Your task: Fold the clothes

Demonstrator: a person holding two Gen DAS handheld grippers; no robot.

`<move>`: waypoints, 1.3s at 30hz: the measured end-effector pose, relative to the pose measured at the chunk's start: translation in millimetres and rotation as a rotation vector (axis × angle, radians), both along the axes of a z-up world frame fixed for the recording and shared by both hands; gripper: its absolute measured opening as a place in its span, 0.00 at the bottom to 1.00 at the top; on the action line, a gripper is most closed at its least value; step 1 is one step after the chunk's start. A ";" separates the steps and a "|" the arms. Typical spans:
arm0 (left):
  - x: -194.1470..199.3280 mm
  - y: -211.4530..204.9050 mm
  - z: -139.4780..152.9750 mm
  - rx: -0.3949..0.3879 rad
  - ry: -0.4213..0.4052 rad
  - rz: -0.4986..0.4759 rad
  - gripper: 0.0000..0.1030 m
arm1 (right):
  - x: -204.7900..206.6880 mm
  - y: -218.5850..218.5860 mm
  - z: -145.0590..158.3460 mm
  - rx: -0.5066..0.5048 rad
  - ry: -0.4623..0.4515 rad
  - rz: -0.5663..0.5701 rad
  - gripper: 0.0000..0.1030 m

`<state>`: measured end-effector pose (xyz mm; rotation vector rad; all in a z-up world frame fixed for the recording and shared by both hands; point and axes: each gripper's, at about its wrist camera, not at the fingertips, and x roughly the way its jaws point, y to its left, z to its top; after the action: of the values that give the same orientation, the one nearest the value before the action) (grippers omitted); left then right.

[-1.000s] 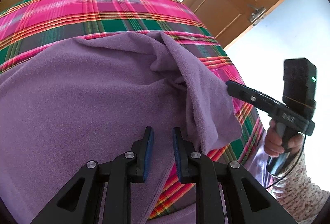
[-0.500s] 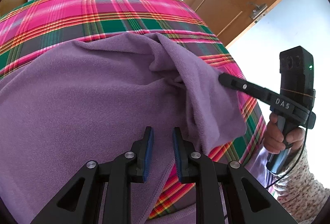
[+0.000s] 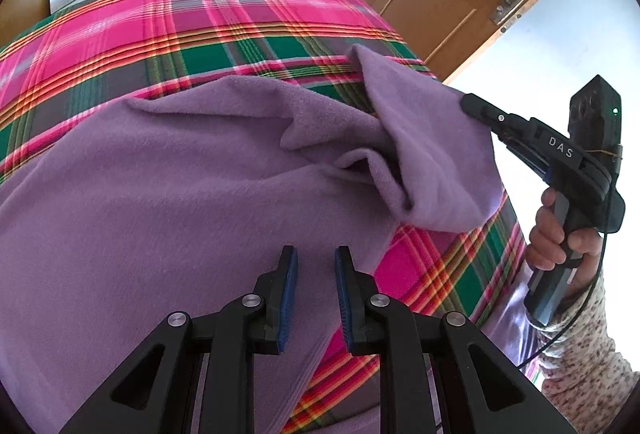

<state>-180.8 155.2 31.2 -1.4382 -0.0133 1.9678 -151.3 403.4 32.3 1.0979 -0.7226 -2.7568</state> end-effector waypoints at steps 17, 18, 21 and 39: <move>-16.5 36.5 3.9 -0.019 0.038 -0.015 0.19 | -2.6 61.6 0.4 0.166 0.031 -0.317 0.07; -16.6 38.0 3.4 -0.023 0.038 -0.017 0.19 | -3.7 65.1 0.4 0.166 0.028 -0.329 0.07; -19.5 42.2 3.3 -0.033 0.045 -0.024 0.19 | -7.6 74.5 0.5 0.195 0.027 -0.378 0.07; -16.1 52.7 -1.7 -0.017 -0.006 -0.088 0.19 | -26.5 91.2 -18.3 0.354 -0.085 -0.445 0.08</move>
<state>-196.9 207.9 29.5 -1.4309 0.0631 1.8962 -177.8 494.7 14.0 1.2508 -0.5543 -3.3326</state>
